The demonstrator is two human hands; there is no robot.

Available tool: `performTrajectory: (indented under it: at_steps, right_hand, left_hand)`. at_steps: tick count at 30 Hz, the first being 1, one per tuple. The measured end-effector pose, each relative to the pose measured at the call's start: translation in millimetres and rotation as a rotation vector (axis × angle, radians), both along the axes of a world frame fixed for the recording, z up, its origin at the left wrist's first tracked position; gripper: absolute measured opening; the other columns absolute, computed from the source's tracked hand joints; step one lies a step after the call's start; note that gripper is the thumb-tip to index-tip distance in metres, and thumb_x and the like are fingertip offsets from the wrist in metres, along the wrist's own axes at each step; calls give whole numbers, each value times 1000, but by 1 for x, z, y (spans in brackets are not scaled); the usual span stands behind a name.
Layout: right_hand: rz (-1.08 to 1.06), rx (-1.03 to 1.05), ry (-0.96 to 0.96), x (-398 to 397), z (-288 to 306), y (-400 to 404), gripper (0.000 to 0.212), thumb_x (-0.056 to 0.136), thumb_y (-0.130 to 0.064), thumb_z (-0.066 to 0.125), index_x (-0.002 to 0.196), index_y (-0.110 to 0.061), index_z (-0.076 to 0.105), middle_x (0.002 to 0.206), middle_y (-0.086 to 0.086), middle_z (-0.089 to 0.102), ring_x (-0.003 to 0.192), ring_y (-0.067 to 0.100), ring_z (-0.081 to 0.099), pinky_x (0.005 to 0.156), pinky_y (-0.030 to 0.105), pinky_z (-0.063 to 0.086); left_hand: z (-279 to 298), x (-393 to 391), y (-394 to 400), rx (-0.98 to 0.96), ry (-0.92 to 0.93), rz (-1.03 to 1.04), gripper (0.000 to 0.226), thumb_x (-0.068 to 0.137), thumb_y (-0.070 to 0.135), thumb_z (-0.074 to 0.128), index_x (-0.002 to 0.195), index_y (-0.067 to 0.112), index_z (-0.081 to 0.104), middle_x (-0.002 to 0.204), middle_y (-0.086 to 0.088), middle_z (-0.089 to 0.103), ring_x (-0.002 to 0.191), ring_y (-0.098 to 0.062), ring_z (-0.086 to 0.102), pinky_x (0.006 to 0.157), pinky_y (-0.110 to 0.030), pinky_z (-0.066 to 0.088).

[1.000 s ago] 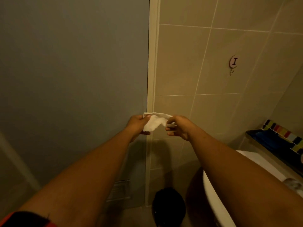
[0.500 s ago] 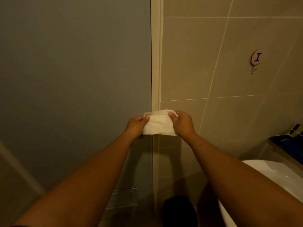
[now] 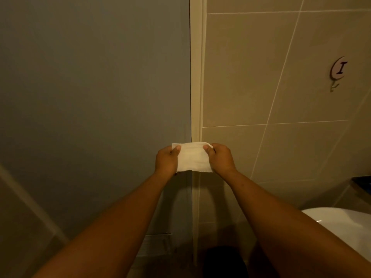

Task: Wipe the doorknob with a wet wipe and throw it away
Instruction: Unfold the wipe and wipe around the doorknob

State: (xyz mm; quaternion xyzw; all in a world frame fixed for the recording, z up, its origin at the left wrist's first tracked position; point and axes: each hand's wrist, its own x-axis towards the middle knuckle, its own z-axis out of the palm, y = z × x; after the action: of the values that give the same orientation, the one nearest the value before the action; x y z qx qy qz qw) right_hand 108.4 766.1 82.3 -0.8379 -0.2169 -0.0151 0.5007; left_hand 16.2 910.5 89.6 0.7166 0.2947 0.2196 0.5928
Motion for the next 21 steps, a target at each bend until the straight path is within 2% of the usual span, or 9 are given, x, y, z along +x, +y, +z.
performTrajectory:
  at_steps: [2,3,6,7,9,11,15,19,21]
  right_hand:
    - [42,-41,9,4,-3,1,37,99,-35,48,108,-5,68,94,8,65,83,19,57,71,28,43]
    - [61,-57,3,7,-5,1,37,99,-35,48,106,-5,69,91,6,63,81,18,57,69,26,42]
    - [88,-65,-1,14,-9,3,35,98,-33,51,99,-4,70,84,5,62,75,18,56,56,22,38]
    - [83,-51,14,15,-8,5,35,97,-33,52,95,-3,70,82,5,62,73,17,55,55,22,38]
    - [59,7,46,18,-5,13,36,95,-34,56,77,-5,67,69,3,58,66,17,51,50,17,37]
    - [36,64,78,20,-1,20,42,92,-36,61,66,-4,61,61,2,52,59,16,47,46,17,36]
    - [27,144,174,16,-5,33,44,86,-40,68,69,0,63,65,10,52,60,21,50,55,31,44]
    - [-2,165,236,9,-20,49,49,86,-39,68,81,10,68,70,11,59,63,21,55,60,32,49]
    - [-16,161,231,8,-26,56,49,87,-38,66,83,10,68,73,16,62,65,22,57,63,32,49]
  left_hand:
    - [-4,1,4,74,-7,13,42,97,41,50,122,9,61,115,-15,65,89,-25,62,56,-29,56]
    - [-7,1,8,120,2,21,42,96,42,50,120,9,63,112,-14,66,87,-23,62,57,-27,54]
    - [-16,1,15,202,53,49,39,95,42,52,107,9,68,101,-12,68,86,-24,65,74,-35,58]
    - [-18,2,17,204,51,63,35,95,42,53,99,11,68,95,-9,68,81,-21,65,70,-31,58]
    - [-16,3,21,219,20,94,28,94,41,55,85,16,66,79,1,65,66,-10,61,49,-16,50]
    - [-10,3,29,287,15,120,31,93,41,56,78,15,65,68,8,60,60,-1,56,43,-15,40]
    - [-8,-1,49,383,59,142,37,92,43,57,74,11,64,64,7,56,58,-3,53,48,-18,40]
    - [-19,-7,62,398,102,166,40,89,45,59,59,19,55,60,5,55,54,-6,51,46,-20,35]
    - [-25,-10,67,413,137,171,42,89,47,59,59,18,55,59,4,55,54,-8,51,47,-21,36]
